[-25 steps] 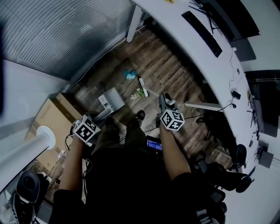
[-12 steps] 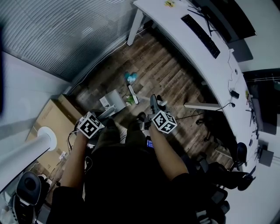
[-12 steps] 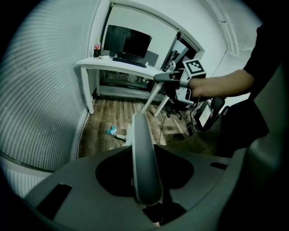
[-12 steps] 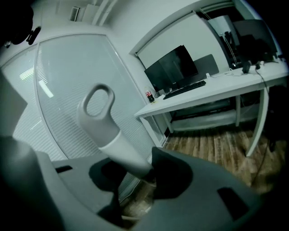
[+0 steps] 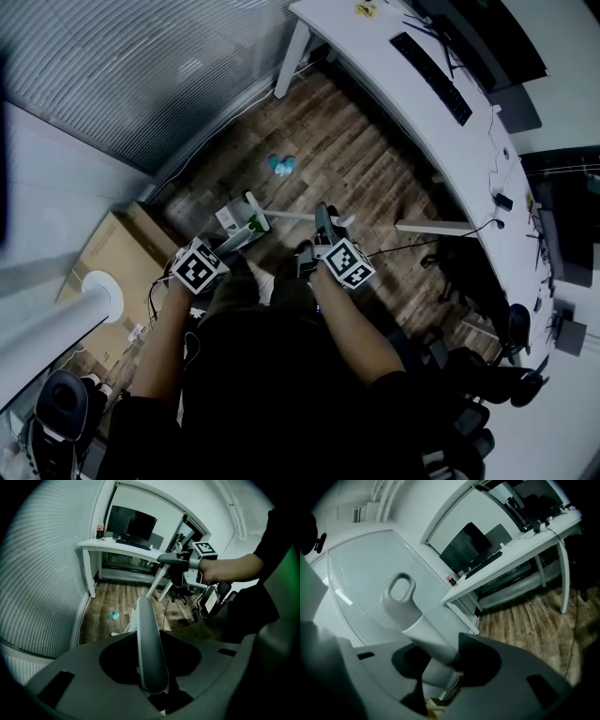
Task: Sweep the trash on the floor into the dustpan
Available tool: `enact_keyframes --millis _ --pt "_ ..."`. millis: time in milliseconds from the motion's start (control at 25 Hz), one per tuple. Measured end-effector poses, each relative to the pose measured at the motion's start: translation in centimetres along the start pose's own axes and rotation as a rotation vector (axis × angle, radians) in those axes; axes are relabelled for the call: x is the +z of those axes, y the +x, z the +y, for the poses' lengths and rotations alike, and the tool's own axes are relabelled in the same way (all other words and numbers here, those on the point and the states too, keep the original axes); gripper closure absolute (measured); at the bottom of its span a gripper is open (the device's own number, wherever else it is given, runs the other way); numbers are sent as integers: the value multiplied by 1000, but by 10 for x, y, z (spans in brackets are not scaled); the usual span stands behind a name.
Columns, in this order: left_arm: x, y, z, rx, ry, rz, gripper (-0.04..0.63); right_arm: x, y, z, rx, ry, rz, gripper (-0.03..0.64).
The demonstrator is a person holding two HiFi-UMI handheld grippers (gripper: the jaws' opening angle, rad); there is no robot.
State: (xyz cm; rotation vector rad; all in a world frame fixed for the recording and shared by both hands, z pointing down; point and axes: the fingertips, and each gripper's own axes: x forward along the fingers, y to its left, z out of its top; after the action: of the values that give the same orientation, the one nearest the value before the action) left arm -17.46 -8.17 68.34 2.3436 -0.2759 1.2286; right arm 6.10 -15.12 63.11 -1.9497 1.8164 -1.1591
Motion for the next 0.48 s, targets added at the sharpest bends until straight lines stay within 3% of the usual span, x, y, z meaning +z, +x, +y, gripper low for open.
enact_keyframes --millis 200,480 --pt "0 -1 0 -4 -1 1 486 20 1 5 66 0 -33 465" --pt "1 1 2 0 -13 -11 488 75 -12 -13 64 -27 -134 472"
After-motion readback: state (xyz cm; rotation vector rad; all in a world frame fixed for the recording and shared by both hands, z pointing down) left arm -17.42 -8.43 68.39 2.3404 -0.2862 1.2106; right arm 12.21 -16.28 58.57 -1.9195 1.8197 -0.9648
